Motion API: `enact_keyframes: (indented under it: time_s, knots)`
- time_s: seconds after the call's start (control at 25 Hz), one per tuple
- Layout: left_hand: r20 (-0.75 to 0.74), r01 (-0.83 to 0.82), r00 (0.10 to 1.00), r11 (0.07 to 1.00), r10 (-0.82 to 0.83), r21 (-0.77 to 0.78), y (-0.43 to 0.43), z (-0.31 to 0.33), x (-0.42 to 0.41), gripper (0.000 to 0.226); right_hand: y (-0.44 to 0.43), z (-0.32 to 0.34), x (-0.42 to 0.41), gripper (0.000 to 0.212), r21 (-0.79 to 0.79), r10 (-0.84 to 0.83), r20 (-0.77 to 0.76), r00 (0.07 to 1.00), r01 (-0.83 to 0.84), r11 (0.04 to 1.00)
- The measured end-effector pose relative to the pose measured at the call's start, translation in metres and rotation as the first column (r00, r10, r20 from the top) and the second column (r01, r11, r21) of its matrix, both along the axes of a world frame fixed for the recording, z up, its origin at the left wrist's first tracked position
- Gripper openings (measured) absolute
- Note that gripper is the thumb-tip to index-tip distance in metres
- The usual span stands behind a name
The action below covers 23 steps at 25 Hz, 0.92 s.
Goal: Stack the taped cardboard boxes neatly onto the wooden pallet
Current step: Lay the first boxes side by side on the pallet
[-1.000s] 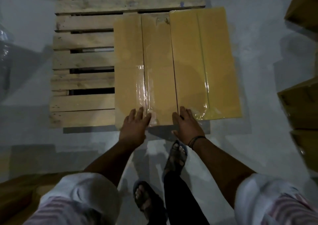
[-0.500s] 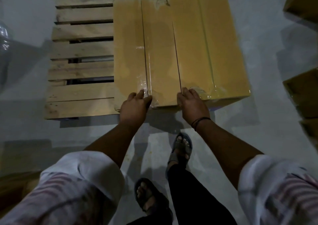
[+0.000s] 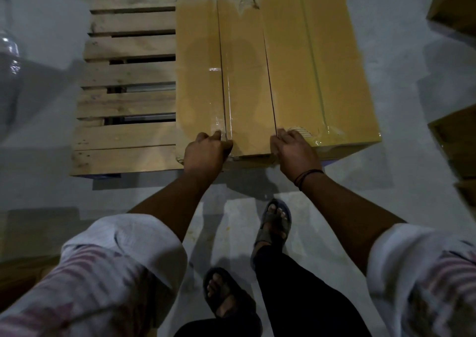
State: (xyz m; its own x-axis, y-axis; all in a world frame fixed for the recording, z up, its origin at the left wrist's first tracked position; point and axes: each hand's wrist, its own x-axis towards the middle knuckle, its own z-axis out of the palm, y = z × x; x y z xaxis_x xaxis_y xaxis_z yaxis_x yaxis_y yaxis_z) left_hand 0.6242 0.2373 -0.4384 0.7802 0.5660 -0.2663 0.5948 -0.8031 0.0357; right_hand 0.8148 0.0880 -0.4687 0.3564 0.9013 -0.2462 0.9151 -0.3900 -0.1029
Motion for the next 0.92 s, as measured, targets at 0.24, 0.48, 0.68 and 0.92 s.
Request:
enact_keyframes:
  time_s: [0.24,0.48,0.68,0.92]
  knots:
    - [-0.032,0.049,0.998,0.997,-0.047,0.063,-0.002,-0.002,-0.001,0.036,-0.003,-0.005,-0.002,0.052,0.025,0.016,0.040,0.999,-0.017,1.000]
    - [-0.064,0.051,0.997,0.996,-0.046,0.074,0.000,-0.006,0.000,0.050,0.001,0.005,-0.001,0.043,0.041,-0.017,0.034,0.999,0.015,0.999]
    - [-0.037,0.050,0.998,0.996,-0.047,0.069,0.003,-0.003,0.007,0.048,0.011,0.011,0.009,0.021,0.040,-0.016,0.006,1.000,0.016,0.999]
    - [0.127,-0.120,0.983,0.987,0.133,-0.103,0.014,-0.005,0.002,0.030,0.008,0.005,0.001,0.012,0.143,-0.080,-0.086,0.993,0.092,0.985]
